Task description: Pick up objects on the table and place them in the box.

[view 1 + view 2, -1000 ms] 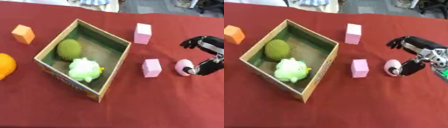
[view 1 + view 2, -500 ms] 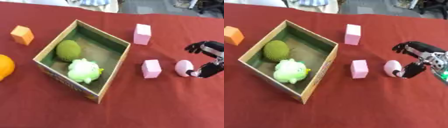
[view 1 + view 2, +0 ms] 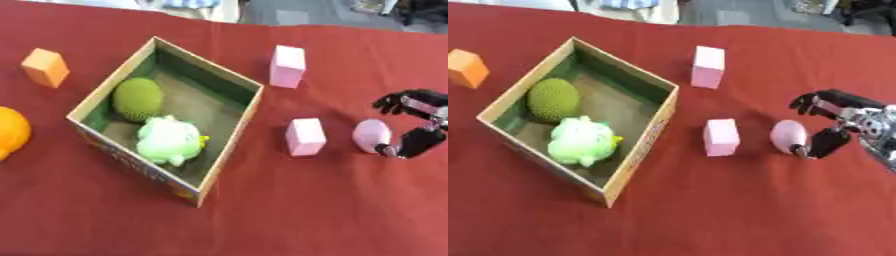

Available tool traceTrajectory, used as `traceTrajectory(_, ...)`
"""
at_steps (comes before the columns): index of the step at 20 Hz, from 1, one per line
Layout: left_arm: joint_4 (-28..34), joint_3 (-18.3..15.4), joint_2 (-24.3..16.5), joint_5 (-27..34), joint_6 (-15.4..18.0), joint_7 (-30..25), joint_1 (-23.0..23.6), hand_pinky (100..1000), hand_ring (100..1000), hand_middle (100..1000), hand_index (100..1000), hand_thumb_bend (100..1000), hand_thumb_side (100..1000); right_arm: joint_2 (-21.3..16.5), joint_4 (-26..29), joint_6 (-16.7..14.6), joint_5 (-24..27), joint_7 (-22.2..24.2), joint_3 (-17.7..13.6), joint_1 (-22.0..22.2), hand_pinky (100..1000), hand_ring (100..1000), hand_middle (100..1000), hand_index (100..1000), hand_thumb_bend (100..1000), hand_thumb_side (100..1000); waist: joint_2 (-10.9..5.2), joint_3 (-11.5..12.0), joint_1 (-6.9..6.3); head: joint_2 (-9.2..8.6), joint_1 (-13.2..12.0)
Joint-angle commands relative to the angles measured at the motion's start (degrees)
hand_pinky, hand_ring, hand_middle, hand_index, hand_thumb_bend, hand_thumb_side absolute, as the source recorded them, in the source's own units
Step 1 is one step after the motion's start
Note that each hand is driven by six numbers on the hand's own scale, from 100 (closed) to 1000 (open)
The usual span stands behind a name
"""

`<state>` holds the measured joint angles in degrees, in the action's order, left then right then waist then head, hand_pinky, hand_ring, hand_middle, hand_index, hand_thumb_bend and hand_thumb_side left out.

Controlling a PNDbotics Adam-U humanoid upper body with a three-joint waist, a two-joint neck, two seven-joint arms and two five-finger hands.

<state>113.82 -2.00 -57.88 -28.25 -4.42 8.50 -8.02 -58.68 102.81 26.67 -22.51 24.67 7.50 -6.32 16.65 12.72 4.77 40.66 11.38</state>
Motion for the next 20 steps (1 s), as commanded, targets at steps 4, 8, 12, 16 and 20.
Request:
traceTrajectory(4, 0.8, -0.4, -1.0, 0.1, 0.0, 0.1, -0.5, 848, 762, 748, 887, 562, 834, -0.6, -1.8, -0.9, 1.0, 0.3, 0.4, -1.1, 880, 856, 755, 861, 395, 100, -0.05, 0.1, 0.03, -0.8, 0.3)
traceTrajectory(8, 0.8, -0.4, -0.9, -0.1, -0.2, 0.1, -0.5, 848, 762, 748, 887, 560, 837, -0.1, -4.1, -1.1, 0.6, 0.4, 1.6, -2.0, 872, 845, 733, 835, 392, 100, 0.01, 0.4, 0.0, -0.84, 0.4)
traceTrajectory(12, 0.8, -0.5, -0.8, -0.3, -0.2, 0.3, -0.4, 846, 761, 747, 885, 561, 841, 0.3, -5.0, -1.2, 0.0, -0.4, 1.7, -2.3, 855, 820, 663, 764, 390, 100, 0.06, 0.5, 0.03, -0.74, 0.2)
traceTrajectory(16, 0.8, -0.4, -0.7, -0.3, -0.2, 0.4, -0.4, 844, 759, 745, 884, 561, 843, 0.4, -4.3, -0.6, -0.9, -3.0, 1.4, -2.2, 826, 756, 585, 682, 338, 100, -0.02, 0.3, 0.17, -0.75, 0.2)
traceTrajectory(20, 0.8, -0.5, -0.7, -0.3, -0.3, 0.6, -0.2, 843, 758, 744, 883, 558, 845, 0.6, -2.8, -0.3, -1.9, -6.4, 0.9, -1.9, 796, 681, 519, 608, 214, 100, -0.03, 0.3, 0.17, -0.83, 0.1)
